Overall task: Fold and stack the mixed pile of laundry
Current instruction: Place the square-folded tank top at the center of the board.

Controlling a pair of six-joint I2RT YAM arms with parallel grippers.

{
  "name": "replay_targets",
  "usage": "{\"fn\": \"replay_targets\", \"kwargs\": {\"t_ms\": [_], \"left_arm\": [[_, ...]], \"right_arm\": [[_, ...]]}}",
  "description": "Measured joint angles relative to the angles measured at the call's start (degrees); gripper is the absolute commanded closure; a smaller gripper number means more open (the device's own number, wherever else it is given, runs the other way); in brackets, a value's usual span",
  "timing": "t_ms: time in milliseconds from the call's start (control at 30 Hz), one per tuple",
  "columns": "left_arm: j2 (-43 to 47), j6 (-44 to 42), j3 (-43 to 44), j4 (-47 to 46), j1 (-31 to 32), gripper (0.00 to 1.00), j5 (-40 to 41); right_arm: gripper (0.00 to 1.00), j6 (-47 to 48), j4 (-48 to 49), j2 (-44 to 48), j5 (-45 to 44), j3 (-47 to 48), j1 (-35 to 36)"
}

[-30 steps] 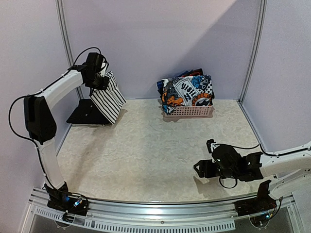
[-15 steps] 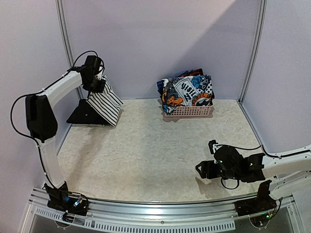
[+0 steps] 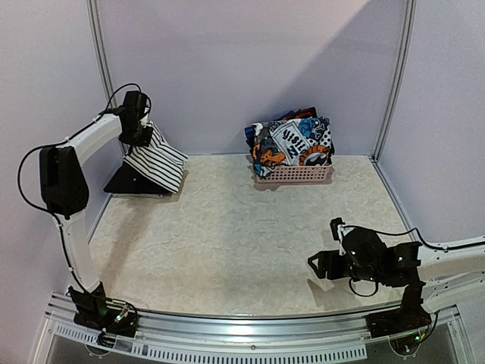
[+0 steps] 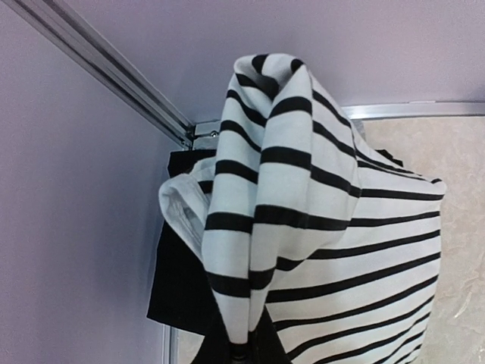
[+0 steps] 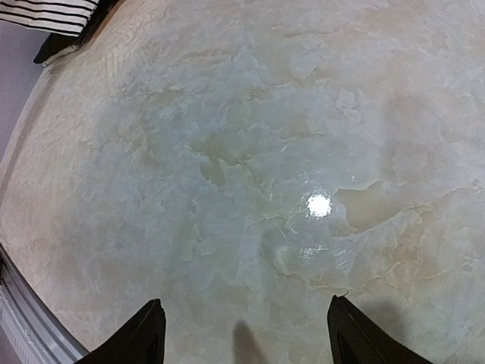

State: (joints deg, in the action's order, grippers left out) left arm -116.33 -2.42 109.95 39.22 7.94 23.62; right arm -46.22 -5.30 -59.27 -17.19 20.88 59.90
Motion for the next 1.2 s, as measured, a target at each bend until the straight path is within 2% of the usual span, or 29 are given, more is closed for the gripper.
{"fn": "replay_targets", "kwargs": {"t_ms": [400,1133,1167,1200], "left_arm": [[-5.4,-0.1,-0.2,-1.6,-5.4,1.0,-1.9],[-7.7,0.7,-0.4,-7.4,-9.5,1.0,-2.0],[-7.8,0.8,-0.4,-7.5,-9.5,0.99,-2.0],[-8.0,0.8,-0.4,-7.6,-9.5,0.9,-2.0]], "right_arm": [[0.26,-0.2,-2.4,7.6,0.6,-0.9,0.0],[0.26,-1.1,-5.0,8.6,1.0,-0.9,0.0],[0.26,-1.1,-5.0,8.7,1.0,-0.9,0.0],[0.26,-1.1,-5.0,8.7,1.0,-0.9,0.0]]}}
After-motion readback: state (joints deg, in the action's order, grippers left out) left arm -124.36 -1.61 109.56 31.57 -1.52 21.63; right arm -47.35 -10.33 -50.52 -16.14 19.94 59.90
